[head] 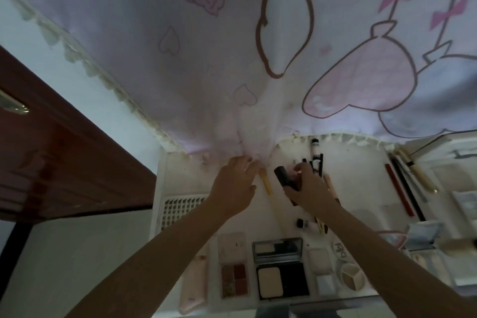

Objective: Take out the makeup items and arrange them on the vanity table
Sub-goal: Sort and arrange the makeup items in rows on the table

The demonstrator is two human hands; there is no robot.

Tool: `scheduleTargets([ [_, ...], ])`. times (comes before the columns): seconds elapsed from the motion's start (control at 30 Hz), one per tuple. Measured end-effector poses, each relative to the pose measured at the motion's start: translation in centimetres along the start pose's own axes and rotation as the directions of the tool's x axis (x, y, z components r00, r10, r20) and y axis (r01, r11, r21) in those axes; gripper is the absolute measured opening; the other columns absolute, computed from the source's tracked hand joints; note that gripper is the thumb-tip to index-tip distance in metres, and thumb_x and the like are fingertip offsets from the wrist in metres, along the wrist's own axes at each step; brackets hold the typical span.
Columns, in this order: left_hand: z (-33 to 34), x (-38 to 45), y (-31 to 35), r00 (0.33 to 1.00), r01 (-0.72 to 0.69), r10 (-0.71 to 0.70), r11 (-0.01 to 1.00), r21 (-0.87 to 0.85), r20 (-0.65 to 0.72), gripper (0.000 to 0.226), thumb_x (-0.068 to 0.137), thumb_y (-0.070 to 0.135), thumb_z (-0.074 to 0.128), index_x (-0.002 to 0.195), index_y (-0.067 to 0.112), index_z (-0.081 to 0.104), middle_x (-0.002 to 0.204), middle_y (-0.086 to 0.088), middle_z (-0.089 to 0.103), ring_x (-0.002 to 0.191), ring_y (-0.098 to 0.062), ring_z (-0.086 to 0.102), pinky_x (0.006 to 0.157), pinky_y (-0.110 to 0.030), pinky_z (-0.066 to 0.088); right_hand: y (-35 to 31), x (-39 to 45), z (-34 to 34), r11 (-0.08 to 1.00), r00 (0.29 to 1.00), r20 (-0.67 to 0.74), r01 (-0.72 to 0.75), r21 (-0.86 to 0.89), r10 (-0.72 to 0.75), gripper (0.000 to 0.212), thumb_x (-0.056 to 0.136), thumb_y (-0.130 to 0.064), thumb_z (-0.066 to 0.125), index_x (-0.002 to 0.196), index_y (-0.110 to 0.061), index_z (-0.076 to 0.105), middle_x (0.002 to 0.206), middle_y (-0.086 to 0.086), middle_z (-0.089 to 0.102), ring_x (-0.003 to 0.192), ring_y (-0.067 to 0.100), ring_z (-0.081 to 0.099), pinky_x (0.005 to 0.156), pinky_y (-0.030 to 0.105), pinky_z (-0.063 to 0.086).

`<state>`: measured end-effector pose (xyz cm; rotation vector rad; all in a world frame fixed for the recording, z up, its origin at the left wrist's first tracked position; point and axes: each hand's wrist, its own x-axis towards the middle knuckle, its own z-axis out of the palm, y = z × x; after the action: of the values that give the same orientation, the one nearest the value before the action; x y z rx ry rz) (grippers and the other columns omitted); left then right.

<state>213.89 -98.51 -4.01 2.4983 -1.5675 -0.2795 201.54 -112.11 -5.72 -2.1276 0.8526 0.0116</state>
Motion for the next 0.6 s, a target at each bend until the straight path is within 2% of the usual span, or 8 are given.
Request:
scheduleTargets([
  [0.07, -0.2, 0.6, 2.1, 0.992, -0.123, 0.123, 0.990, -0.071, -0.001, 0.056, 0.089, 0.025, 0.052, 0.140, 0.014, 0.031, 0.143, -0.007, 0.033, 0.131, -0.020, 0.029, 0.104, -0.031, 0.028, -0.1, -1.6, -2.2, 0.998, 0.994, -0.094, 0.063, 0.024, -0.061, 0.021, 0.081, -0.017, 0.064, 0.089, -0.019, 0.044, 0.072, -0.009, 0.051, 0.057, 0.001, 0.046, 0.047, 0.008, 0.035],
  [0.13, -0.4, 1.5, 4.4, 0.971, -0.236, 0.238, 0.965, -0.116, 0.003, 0.050, 0.090, 0.025, 0.052, 0.137, 0.011, 0.037, 0.139, -0.008, 0.039, 0.126, -0.021, 0.036, 0.100, -0.030, 0.031, -0.3, -3.5, -4.4, 0.992, 0.975, -0.193, 0.120, 0.039, -0.110, 0.021, 0.079, -0.016, 0.067, 0.076, -0.022, 0.047, 0.063, -0.009, 0.052, 0.051, 0.000, 0.047, 0.048, 0.007, 0.037],
  [0.23, -1.2, 2.5, 7.8, 0.953, -0.300, 0.304, 0.934, -0.195, -0.009, 0.035, 0.094, 0.024, 0.047, 0.124, 0.008, 0.047, 0.122, -0.011, 0.052, 0.107, -0.024, 0.050, 0.082, -0.029, 0.039, -0.7, -6.0, -7.1, 0.984, 0.940, -0.315, 0.162, 0.075, -0.131, 0.007, 0.080, -0.011, 0.066, 0.083, -0.011, 0.059, 0.063, -0.007, 0.056, 0.054, 0.000, 0.053, 0.056, 0.006, 0.041],
  [0.3, -1.9, 2.6, 9.7, 0.947, -0.319, 0.318, 0.922, -0.221, -0.040, 0.029, 0.095, 0.022, 0.044, 0.119, 0.006, 0.048, 0.115, -0.011, 0.053, 0.100, -0.025, 0.052, 0.075, -0.028, 0.039, -0.8, -7.5, -8.5, 0.980, 0.931, -0.351, 0.156, 0.125, -0.103, 0.006, 0.085, -0.011, 0.060, 0.090, -0.007, 0.060, 0.066, 0.000, 0.060, 0.058, 0.009, 0.056, 0.063, 0.018, 0.046],
  [0.37, -2.6, 2.5, 10.9, 0.933, -0.361, 0.355, 0.916, -0.173, -0.062, 0.026, 0.096, 0.023, 0.042, 0.116, 0.007, 0.047, 0.112, -0.010, 0.053, 0.096, -0.023, 0.051, 0.075, -0.030, 0.041, -1.0, -8.7, -9.6, 0.981, 0.936, -0.345, 0.129, 0.143, -0.073, 0.003, 0.089, -0.013, 0.054, 0.088, -0.011, 0.056, 0.061, 0.000, 0.058, 0.051, 0.009, 0.055, 0.057, 0.019, 0.046],
  [0.43, -3.3, 2.0, 11.9, 0.913, -0.407, 0.402, 0.909, -0.093, -0.073, 0.026, 0.096, 0.028, 0.041, 0.112, 0.008, 0.046, 0.109, -0.009, 0.054, 0.092, -0.022, 0.052, 0.072, -0.030, 0.041, -1.1, -10.3, -10.3, 0.983, 0.930, -0.358, 0.136, 0.124, -0.084, 0.009, 0.091, -0.015, 0.050, 0.083, -0.013, 0.054, 0.056, -0.004, 0.054, 0.043, 0.002, 0.051, 0.050, 0.012, 0.042],
  [0.53, -4.3, 0.9, 13.0, 0.873, -0.480, 0.481, 0.877, 0.031, -0.081, 0.027, 0.096, 0.032, 0.040, 0.108, 0.008, 0.046, 0.104, -0.008, 0.055, 0.087, -0.020, 0.051, 0.066, -0.028, 0.036, -1.2, -12.7, -10.5, 0.975, 0.909, -0.405, 0.171, 0.142, -0.100, 0.017, 0.091, -0.015, 0.049, 0.076, -0.016, 0.055, 0.052, -0.006, 0.052, 0.039, -0.002, 0.050, 0.046, 0.007, 0.039],
  [0.6, -4.9, 0.1, 13.4, 0.868, -0.483, 0.488, 0.873, 0.071, -0.096, 0.028, 0.096, 0.032, 0.039, 0.107, 0.007, 0.046, 0.103, -0.009, 0.056, 0.087, -0.021, 0.052, 0.065, -0.026, 0.033, -0.8, -14.6, -10.7, 0.963, 0.871, -0.488, 0.177, 0.205, -0.056, 0.020, 0.092, -0.015, 0.048, 0.074, -0.016, 0.056, 0.051, -0.004, 0.052, 0.038, -0.003, 0.049, 0.044, 0.006, 0.037],
])
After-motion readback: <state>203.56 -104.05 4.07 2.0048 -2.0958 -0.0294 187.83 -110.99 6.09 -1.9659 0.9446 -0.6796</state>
